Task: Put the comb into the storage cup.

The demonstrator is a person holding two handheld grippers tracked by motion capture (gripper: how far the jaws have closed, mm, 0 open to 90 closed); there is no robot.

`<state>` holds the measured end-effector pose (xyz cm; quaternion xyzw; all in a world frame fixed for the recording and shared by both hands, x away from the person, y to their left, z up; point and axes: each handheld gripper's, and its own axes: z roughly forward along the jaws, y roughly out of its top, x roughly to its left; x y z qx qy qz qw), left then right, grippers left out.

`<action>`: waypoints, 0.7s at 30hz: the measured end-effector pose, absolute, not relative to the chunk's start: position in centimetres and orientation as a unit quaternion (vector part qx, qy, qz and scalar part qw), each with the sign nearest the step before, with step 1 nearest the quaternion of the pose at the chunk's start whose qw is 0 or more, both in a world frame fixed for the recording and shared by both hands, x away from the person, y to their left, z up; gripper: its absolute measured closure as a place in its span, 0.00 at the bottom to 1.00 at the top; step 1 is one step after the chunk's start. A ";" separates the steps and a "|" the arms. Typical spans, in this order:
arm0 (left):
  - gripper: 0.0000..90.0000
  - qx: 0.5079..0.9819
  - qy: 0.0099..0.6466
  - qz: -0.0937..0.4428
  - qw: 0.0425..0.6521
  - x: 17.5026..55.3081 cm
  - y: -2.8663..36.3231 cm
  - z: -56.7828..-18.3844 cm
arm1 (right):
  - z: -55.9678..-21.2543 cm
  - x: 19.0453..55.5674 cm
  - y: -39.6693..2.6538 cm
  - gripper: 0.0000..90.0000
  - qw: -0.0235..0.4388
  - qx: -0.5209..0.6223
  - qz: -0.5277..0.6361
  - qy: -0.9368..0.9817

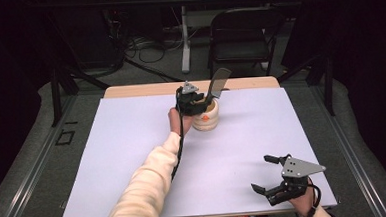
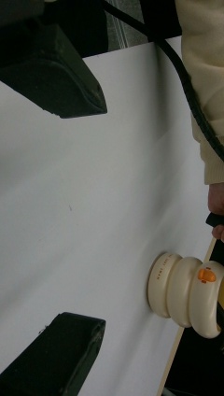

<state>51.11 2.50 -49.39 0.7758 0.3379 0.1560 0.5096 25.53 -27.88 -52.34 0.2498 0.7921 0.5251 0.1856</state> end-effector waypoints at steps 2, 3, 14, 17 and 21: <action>0.53 0.777 0.334 0.147 0.513 51.1 2.6 -49.2 | -52.3 25.5 -27.9 0.00 0.185 0.250 0.525 0.792; 0.52 0.778 0.332 0.146 0.512 51.0 2.7 -49.0 | -52.3 25.5 -27.9 0.00 0.185 0.250 0.524 0.792; 0.19 0.791 0.324 0.147 0.498 50.2 3.1 -47.0 | -52.4 25.6 -27.9 0.00 0.184 0.251 0.524 0.792; 0.16 0.794 0.320 0.145 0.496 50.0 3.4 -46.6 | -52.4 25.7 -28.0 0.00 0.185 0.252 0.525 0.792; 0.10 0.803 0.318 0.145 0.484 49.7 3.8 -46.0 | -52.4 25.6 -28.0 0.00 0.184 0.252 0.525 0.792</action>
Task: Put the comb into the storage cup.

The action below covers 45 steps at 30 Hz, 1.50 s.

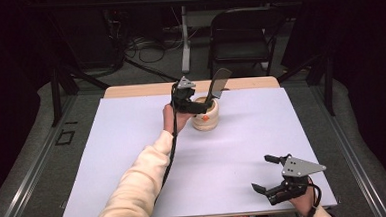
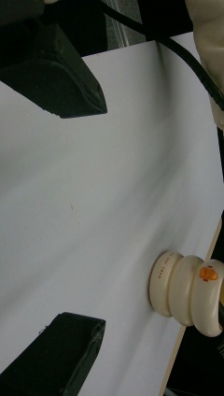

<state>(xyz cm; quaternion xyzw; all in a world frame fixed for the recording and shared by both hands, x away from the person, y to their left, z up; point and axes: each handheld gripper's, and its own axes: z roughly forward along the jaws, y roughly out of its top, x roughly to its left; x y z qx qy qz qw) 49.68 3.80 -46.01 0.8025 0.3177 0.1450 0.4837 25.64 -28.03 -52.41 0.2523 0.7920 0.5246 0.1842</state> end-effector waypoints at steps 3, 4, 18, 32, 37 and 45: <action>0.06 0.804 0.320 0.144 0.481 49.4 4.3 -45.7 | -52.4 25.6 -27.9 0.00 0.184 0.250 0.525 0.792; 0.06 0.805 0.320 0.144 0.478 49.3 4.5 -45.6 | -52.4 25.6 -27.9 0.00 0.185 0.249 0.525 0.792; 0.00 0.816 0.322 0.151 0.455 47.4 6.9 -44.8 | -52.4 25.7 -27.8 0.00 0.184 0.249 0.524 0.794; 0.00 0.821 0.323 0.159 0.443 45.0 9.8 -45.2 | -52.4 25.6 -27.7 0.00 0.184 0.250 0.522 0.794; 0.00 0.819 0.326 0.160 0.445 44.0 10.8 -45.6 | -52.4 25.6 -27.7 0.00 0.183 0.251 0.522 0.794; 0.00 0.816 0.337 0.151 0.444 42.8 12.2 -47.1 | -52.4 25.6 -27.7 0.00 0.181 0.252 0.521 0.795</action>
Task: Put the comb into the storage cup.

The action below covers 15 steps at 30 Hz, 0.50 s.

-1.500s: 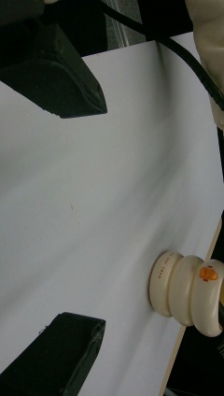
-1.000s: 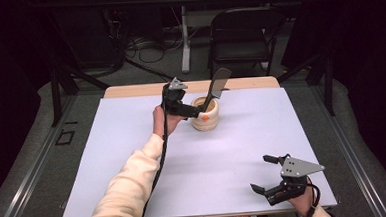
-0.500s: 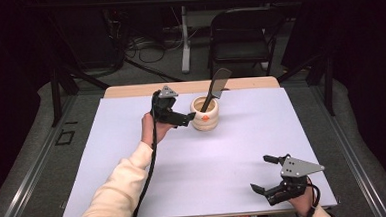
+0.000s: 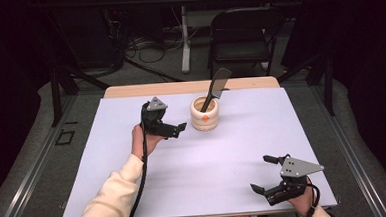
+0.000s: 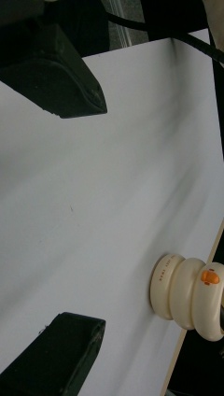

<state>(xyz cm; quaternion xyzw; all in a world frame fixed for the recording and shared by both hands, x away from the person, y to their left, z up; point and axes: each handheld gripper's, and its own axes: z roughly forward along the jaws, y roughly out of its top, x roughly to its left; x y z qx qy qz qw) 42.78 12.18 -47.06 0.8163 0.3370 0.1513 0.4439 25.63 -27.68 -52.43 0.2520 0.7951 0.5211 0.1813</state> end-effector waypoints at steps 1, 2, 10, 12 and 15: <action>0.00 0.817 0.338 0.152 0.442 42.6 12.3 -47.2 | -52.4 25.6 -27.7 0.00 0.181 0.253 0.521 0.795; 0.00 0.816 0.339 0.152 0.443 42.5 12.5 -47.3 | -52.4 25.6 -27.7 0.00 0.181 0.253 0.520 0.795; 0.00 0.817 0.340 0.155 0.439 41.3 13.4 -48.2 | -52.4 25.6 -27.7 0.00 0.181 0.252 0.520 0.795; 0.00 0.817 0.341 0.156 0.438 41.0 13.6 -48.4 | -52.4 25.6 -27.7 0.00 0.183 0.252 0.521 0.795; 0.00 0.818 0.340 0.159 0.436 40.4 13.9 -48.7 | -52.4 25.6 -27.7 0.00 0.182 0.252 0.520 0.796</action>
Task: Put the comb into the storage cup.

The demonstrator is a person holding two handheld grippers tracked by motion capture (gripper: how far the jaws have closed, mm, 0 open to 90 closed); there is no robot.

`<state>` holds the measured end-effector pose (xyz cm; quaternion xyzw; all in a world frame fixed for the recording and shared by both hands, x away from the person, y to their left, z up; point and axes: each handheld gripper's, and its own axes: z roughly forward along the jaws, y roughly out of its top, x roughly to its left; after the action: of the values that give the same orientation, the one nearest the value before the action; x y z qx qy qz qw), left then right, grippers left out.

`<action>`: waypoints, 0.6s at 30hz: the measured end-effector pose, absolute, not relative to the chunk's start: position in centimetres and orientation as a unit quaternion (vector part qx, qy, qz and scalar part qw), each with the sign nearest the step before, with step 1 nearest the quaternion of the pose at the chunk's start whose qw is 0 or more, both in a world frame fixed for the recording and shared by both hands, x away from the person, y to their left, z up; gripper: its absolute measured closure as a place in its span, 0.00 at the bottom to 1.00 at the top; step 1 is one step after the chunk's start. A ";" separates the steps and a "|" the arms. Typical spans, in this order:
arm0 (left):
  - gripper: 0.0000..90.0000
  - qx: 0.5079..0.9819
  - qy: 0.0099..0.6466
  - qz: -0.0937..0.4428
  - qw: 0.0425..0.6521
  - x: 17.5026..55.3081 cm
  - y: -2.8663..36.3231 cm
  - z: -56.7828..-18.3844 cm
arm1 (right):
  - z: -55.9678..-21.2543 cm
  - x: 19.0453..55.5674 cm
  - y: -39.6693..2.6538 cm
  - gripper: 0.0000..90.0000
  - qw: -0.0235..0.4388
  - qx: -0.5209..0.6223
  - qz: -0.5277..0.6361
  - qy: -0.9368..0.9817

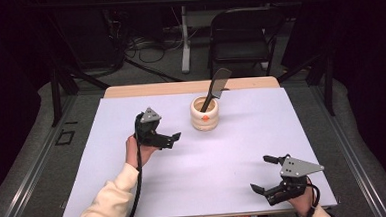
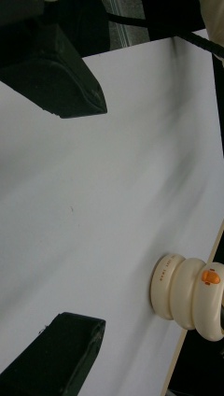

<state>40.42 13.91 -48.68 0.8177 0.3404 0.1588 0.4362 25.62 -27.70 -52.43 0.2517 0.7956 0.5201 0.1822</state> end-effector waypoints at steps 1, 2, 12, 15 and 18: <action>0.00 0.819 0.340 0.159 0.433 40.2 14.0 -48.7 | -52.4 25.6 -27.7 0.00 0.182 0.251 0.521 0.795; 0.00 0.819 0.340 0.161 0.433 40.0 14.1 -48.8 | -52.4 25.6 -27.7 0.00 0.182 0.250 0.522 0.795; 0.00 0.809 0.347 0.179 0.438 38.2 15.2 -49.7 | -52.4 25.6 -27.7 0.00 0.183 0.251 0.520 0.796; 0.00 0.810 0.347 0.180 0.437 37.7 15.5 -49.8 | -52.4 25.5 -27.7 0.00 0.183 0.251 0.520 0.796; 0.00 0.809 0.347 0.183 0.438 37.1 15.7 -49.7 | -52.4 25.5 -27.7 0.00 0.185 0.251 0.520 0.795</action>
<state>37.10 15.69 -49.71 0.8090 0.3469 0.1834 0.4376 25.52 -27.72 -52.37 0.2508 0.7954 0.5200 0.1848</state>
